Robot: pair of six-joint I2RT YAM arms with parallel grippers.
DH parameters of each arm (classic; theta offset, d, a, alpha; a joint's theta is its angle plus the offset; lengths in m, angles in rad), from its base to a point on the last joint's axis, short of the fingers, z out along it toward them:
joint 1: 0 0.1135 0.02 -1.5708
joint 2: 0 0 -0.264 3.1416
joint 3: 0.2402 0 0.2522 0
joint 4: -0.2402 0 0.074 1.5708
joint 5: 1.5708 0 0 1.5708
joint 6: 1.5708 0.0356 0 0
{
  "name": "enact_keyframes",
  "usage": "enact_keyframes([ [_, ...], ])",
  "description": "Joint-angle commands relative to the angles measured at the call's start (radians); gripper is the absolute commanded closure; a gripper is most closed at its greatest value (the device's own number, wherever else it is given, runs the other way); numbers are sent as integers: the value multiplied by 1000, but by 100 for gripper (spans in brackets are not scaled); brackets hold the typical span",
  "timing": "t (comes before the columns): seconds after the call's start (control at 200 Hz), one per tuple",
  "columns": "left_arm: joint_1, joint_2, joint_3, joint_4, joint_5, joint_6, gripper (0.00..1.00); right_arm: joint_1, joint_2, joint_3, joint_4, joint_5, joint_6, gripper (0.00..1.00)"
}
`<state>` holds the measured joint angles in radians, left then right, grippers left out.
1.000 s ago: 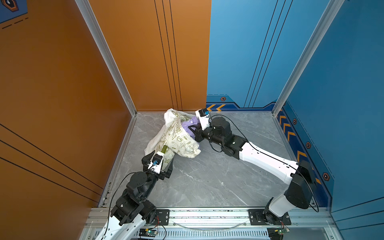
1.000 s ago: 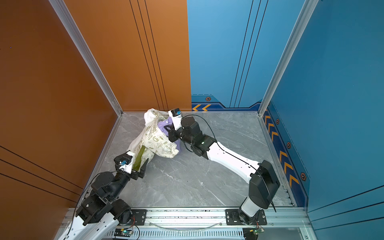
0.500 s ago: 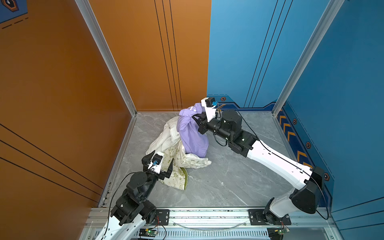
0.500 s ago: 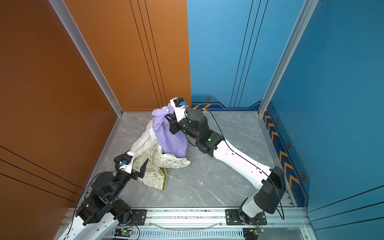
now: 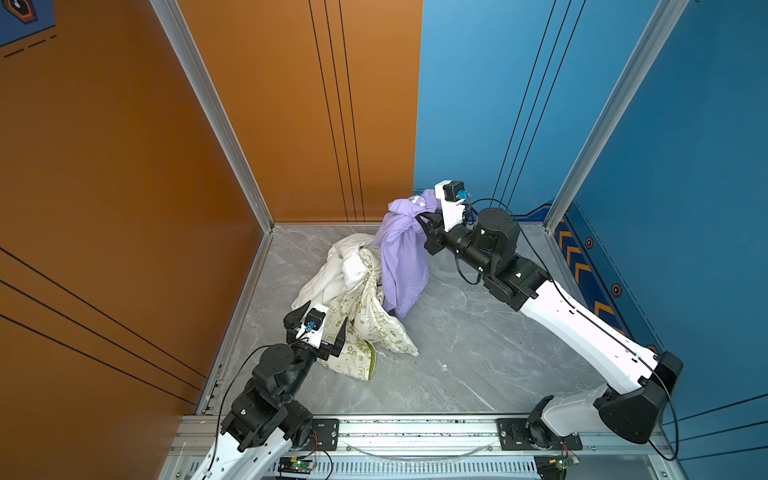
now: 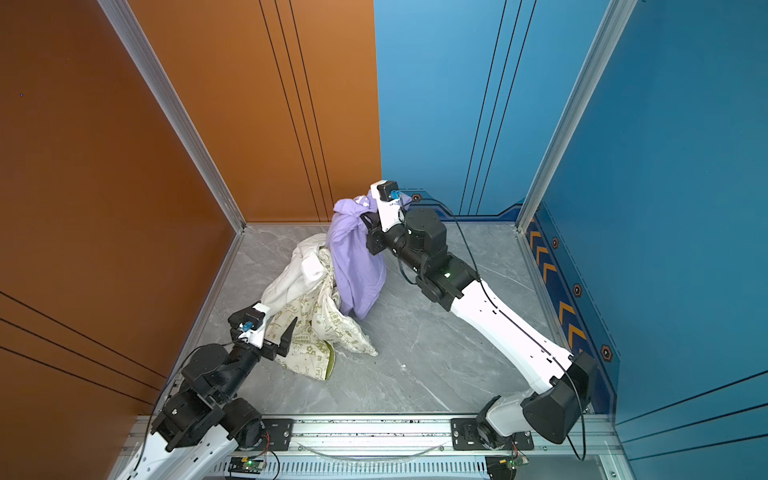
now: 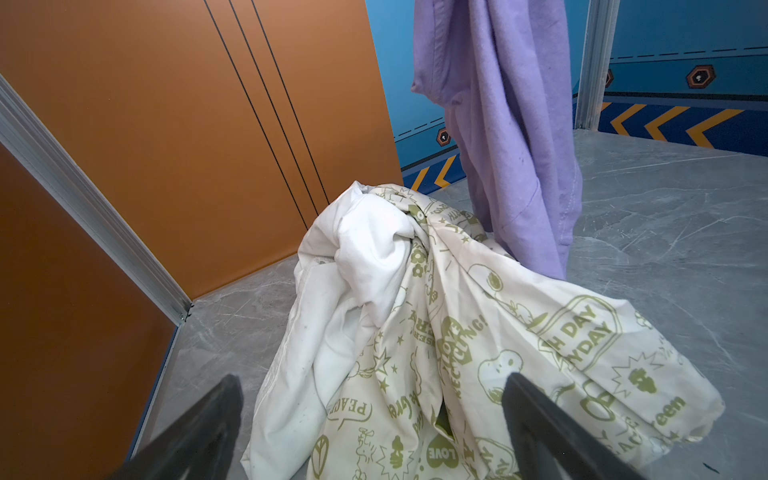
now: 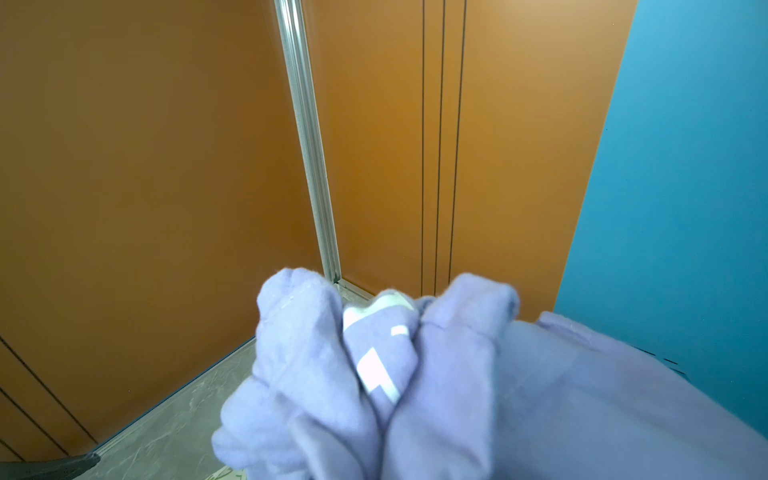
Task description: Pick out a specific cloth from the pile
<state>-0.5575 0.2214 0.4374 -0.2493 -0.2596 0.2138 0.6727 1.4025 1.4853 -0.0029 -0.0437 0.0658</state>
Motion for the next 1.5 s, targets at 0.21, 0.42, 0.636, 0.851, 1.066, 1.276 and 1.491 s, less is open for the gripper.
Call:
enact_keyframes([
  [0.21,-4,-11,-19,28,38,7,2,-199,-92,-41,-64,84,-6,100],
  [0.42,-3,-8,-19,28,40,9,2,-352,8,61,-117,47,15,100],
  [0.636,-5,-6,-19,28,37,10,2,-518,293,450,-309,-17,43,100],
  [0.851,-5,-12,-20,27,31,9,2,-601,379,598,-370,-3,39,100],
  [1.066,-5,-12,-20,28,31,10,2,-656,221,165,-297,11,63,97],
  [1.276,-5,-12,-20,28,33,11,2,-701,-6,-314,-264,-7,128,57],
  [1.491,-5,-3,-20,30,40,10,2,-685,-184,-488,-257,-29,166,10],
])
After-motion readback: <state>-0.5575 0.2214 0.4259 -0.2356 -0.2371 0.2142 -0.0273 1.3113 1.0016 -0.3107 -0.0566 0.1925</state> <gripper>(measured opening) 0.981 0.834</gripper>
